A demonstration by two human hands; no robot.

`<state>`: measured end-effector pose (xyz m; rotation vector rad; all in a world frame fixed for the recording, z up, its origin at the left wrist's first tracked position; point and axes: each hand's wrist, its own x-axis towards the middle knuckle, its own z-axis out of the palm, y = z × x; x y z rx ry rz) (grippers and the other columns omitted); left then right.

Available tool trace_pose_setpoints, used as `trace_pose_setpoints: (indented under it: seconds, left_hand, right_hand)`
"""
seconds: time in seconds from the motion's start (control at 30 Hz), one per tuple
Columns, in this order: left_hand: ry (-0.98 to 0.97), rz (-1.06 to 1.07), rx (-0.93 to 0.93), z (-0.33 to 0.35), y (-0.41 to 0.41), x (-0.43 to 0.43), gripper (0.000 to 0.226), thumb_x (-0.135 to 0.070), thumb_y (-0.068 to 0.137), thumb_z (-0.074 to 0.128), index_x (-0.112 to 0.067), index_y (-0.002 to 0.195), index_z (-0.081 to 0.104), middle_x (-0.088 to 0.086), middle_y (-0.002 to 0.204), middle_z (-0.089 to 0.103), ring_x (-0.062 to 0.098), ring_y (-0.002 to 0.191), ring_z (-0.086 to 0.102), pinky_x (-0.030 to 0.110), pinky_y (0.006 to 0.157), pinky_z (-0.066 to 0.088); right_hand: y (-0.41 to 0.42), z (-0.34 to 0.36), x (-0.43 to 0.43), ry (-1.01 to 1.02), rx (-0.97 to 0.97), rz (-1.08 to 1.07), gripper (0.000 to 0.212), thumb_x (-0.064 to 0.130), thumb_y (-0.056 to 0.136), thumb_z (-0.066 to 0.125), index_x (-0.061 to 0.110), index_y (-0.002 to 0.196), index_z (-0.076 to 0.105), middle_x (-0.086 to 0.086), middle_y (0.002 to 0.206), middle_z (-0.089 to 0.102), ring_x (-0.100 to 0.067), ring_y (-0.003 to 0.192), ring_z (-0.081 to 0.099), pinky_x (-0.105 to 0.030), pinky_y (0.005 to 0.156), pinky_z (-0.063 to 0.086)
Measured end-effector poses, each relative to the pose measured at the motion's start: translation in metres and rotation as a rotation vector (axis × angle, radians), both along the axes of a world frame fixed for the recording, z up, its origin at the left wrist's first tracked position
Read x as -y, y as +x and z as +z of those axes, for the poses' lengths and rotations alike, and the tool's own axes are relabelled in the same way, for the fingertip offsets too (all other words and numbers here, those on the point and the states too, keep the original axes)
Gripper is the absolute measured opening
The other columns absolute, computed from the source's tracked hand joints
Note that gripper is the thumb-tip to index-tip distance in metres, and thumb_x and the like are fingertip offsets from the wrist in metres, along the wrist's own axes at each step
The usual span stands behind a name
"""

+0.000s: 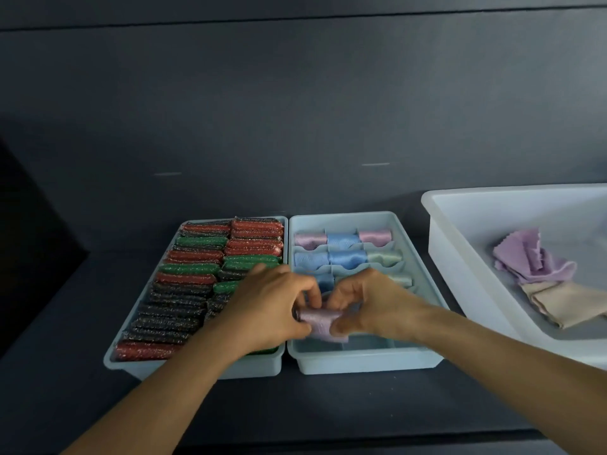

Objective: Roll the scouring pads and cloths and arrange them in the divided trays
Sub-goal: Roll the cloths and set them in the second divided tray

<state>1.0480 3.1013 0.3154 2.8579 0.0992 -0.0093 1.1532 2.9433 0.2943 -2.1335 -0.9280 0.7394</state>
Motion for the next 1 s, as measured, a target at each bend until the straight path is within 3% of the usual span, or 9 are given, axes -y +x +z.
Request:
trace_pose_setpoints:
  seconds: [0.13, 0.27, 0.4, 0.5, 0.6, 0.7, 0.8, 0.9, 1.0]
  left_hand:
    - [0.115, -0.083, -0.033, -0.002, -0.002, 0.0, 0.02, -0.04, 0.079, 0.073, -0.036, 0.094, 0.061, -0.022, 0.079, 0.044, 0.003, 0.092, 0.038, 0.029, 0.085, 0.028]
    - [0.166, -0.12, -0.084, -0.005, 0.004, -0.002, 0.018, -0.041, 0.081, 0.071, -0.034, 0.097, 0.067, -0.019, 0.087, 0.056, 0.006, 0.098, 0.043, 0.029, 0.088, 0.03]
    - [0.086, -0.088, -0.085, -0.003, 0.002, -0.008, 0.013, -0.032, 0.091, 0.065, -0.031, 0.102, 0.069, -0.016, 0.092, 0.06, 0.006, 0.094, 0.05, 0.027, 0.09, 0.036]
    - [-0.08, 0.036, 0.021, -0.001, -0.001, -0.016, 0.014, -0.025, 0.094, 0.061, -0.032, 0.104, 0.067, -0.014, 0.095, 0.067, 0.007, 0.09, 0.062, 0.03, 0.084, 0.05]
    - [-0.202, 0.103, 0.1, 0.001, -0.001, -0.017, 0.011, -0.025, 0.093, 0.061, -0.03, 0.101, 0.068, -0.016, 0.089, 0.068, 0.002, 0.083, 0.063, 0.033, 0.079, 0.053]
    - [-0.274, 0.119, 0.138, 0.002, 0.001, -0.012, 0.01, -0.028, 0.092, 0.062, -0.03, 0.101, 0.068, -0.016, 0.091, 0.068, 0.001, 0.086, 0.064, 0.031, 0.081, 0.053]
    - [-0.372, 0.119, 0.177, 0.0, 0.007, -0.006, 0.007, -0.029, 0.091, 0.064, -0.032, 0.096, 0.069, -0.016, 0.087, 0.069, 0.0, 0.084, 0.065, 0.033, 0.08, 0.054]
    - [-0.462, 0.079, 0.204, -0.003, 0.022, 0.01, 0.006, -0.027, 0.09, 0.067, -0.029, 0.095, 0.07, -0.013, 0.082, 0.071, 0.002, 0.076, 0.067, 0.036, 0.077, 0.056]
    - [-0.536, -0.01, 0.213, -0.002, 0.043, 0.039, 0.005, -0.024, 0.091, 0.066, -0.026, 0.093, 0.07, -0.009, 0.081, 0.072, 0.003, 0.076, 0.067, 0.036, 0.078, 0.055]
  right_hand:
    - [-0.008, -0.01, -0.003, -0.155, 0.28, 0.047, 0.02, 0.041, 0.062, 0.079, 0.037, 0.079, 0.067, 0.017, 0.082, 0.069, -0.005, 0.081, 0.065, -0.037, 0.083, 0.054]
    - [-0.013, -0.006, -0.008, -0.224, 0.575, 0.167, 0.026, 0.046, 0.072, 0.073, 0.034, 0.095, 0.065, 0.016, 0.093, 0.068, -0.009, 0.092, 0.062, -0.03, 0.082, 0.049]
    - [-0.017, -0.002, -0.016, -0.235, 0.749, 0.309, 0.019, 0.041, 0.081, 0.064, 0.032, 0.097, 0.061, 0.014, 0.099, 0.066, -0.015, 0.096, 0.062, -0.028, 0.076, 0.045]
    - [-0.017, 0.001, -0.023, -0.312, 0.75, 0.402, 0.012, 0.034, 0.084, 0.063, 0.031, 0.096, 0.064, 0.013, 0.104, 0.066, -0.015, 0.101, 0.059, -0.026, 0.072, 0.038]
    - [-0.018, -0.002, -0.034, -0.414, 0.733, 0.458, 0.003, 0.03, 0.088, 0.059, 0.031, 0.088, 0.062, 0.012, 0.098, 0.064, -0.017, 0.102, 0.058, -0.027, 0.071, 0.032]
    - [-0.016, -0.005, -0.03, -0.409, 0.651, 0.447, 0.017, 0.042, 0.089, 0.056, 0.029, 0.085, 0.065, 0.012, 0.094, 0.064, -0.018, 0.096, 0.059, -0.03, 0.071, 0.04]
    - [-0.009, -0.001, -0.01, -0.212, 0.441, 0.351, 0.022, 0.039, 0.087, 0.059, 0.023, 0.096, 0.071, 0.008, 0.098, 0.072, -0.011, 0.089, 0.064, -0.036, 0.082, 0.052]
    - [0.009, 0.013, 0.02, 0.102, 0.367, 0.113, 0.011, 0.026, 0.087, 0.066, 0.026, 0.093, 0.075, 0.009, 0.081, 0.072, -0.003, 0.064, 0.061, -0.031, 0.069, 0.054]
    - [0.041, 0.032, 0.061, 0.319, 0.346, -0.129, 0.008, 0.009, 0.084, 0.07, 0.014, 0.08, 0.075, -0.005, 0.071, 0.071, 0.001, 0.058, 0.058, -0.019, 0.063, 0.05]
